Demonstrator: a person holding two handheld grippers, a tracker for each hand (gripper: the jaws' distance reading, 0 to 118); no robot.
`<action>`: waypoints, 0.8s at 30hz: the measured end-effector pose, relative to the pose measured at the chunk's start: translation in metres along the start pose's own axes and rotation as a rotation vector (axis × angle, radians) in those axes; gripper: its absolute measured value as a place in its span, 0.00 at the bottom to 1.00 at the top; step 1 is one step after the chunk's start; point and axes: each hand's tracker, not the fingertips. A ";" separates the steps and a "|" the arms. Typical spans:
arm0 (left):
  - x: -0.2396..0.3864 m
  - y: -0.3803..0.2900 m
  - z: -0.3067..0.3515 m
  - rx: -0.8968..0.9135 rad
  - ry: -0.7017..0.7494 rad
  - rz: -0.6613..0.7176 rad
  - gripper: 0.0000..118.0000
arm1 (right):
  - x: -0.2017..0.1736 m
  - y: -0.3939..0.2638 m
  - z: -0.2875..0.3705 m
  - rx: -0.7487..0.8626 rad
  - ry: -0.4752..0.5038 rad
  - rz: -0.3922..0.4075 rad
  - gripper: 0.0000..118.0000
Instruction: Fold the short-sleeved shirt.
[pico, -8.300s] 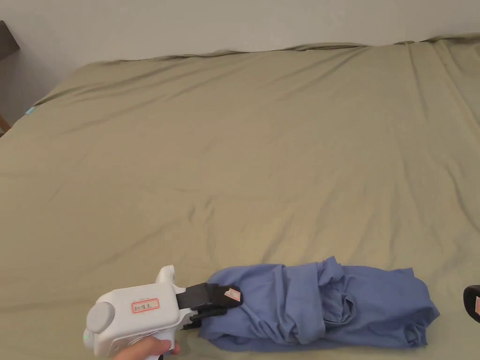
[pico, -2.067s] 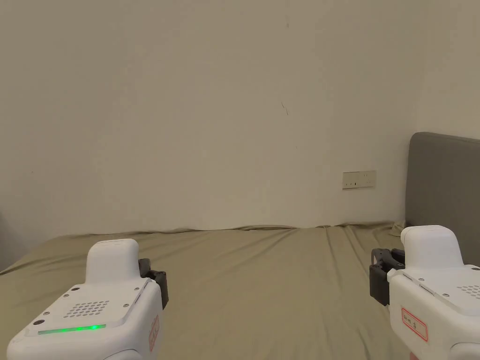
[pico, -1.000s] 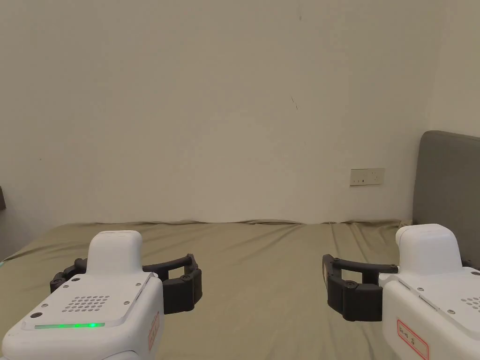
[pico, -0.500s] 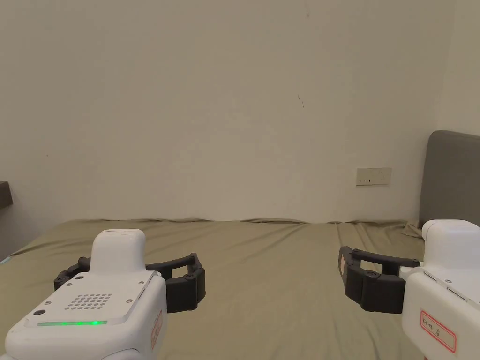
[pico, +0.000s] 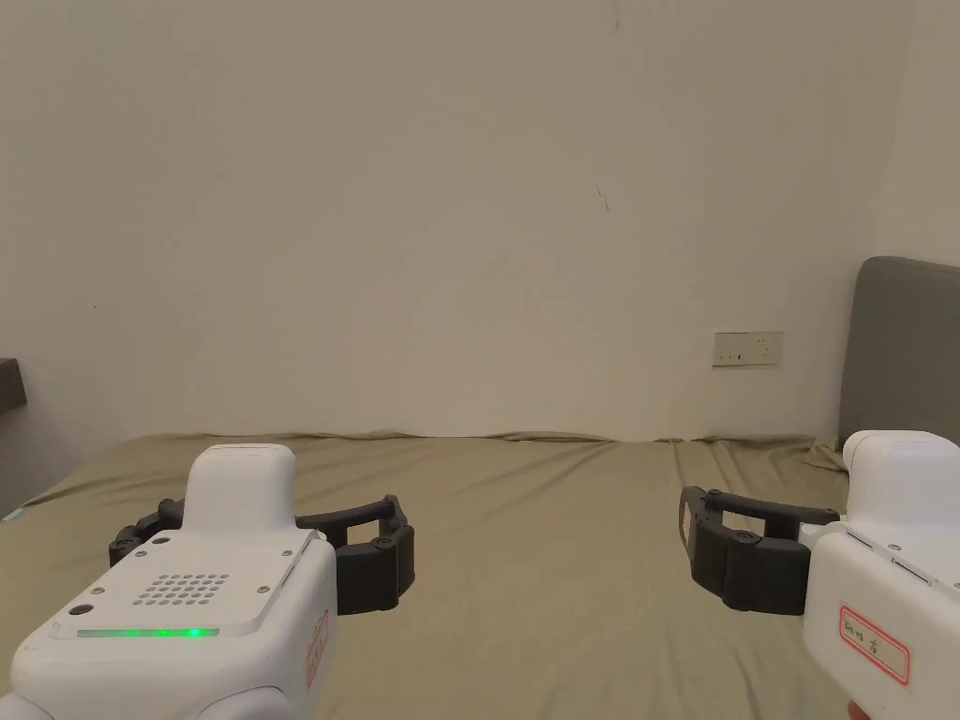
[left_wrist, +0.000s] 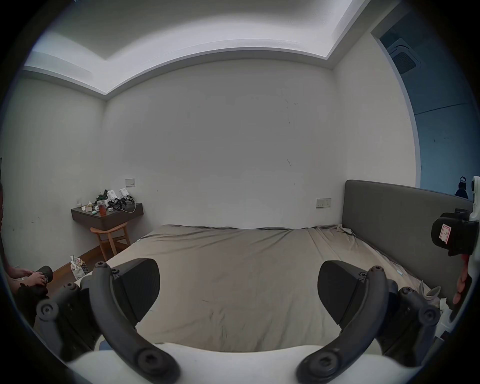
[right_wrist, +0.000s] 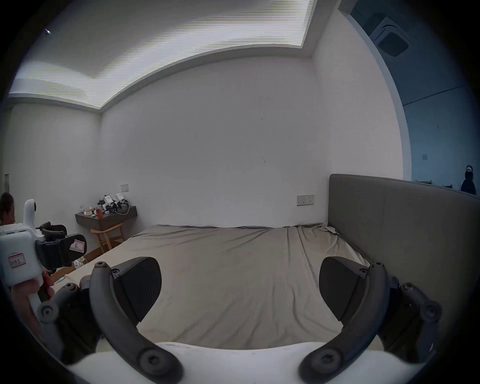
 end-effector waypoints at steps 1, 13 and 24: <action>0.000 0.000 0.000 -0.001 -0.001 0.001 1.00 | 0.000 0.000 0.000 -0.002 -0.003 0.001 1.00; 0.002 0.003 0.004 0.005 0.005 -0.017 1.00 | -0.002 0.004 0.001 -0.005 -0.024 0.018 1.00; 0.000 0.003 0.005 -0.003 -0.007 -0.007 1.00 | -0.005 0.005 0.001 -0.003 -0.023 0.022 1.00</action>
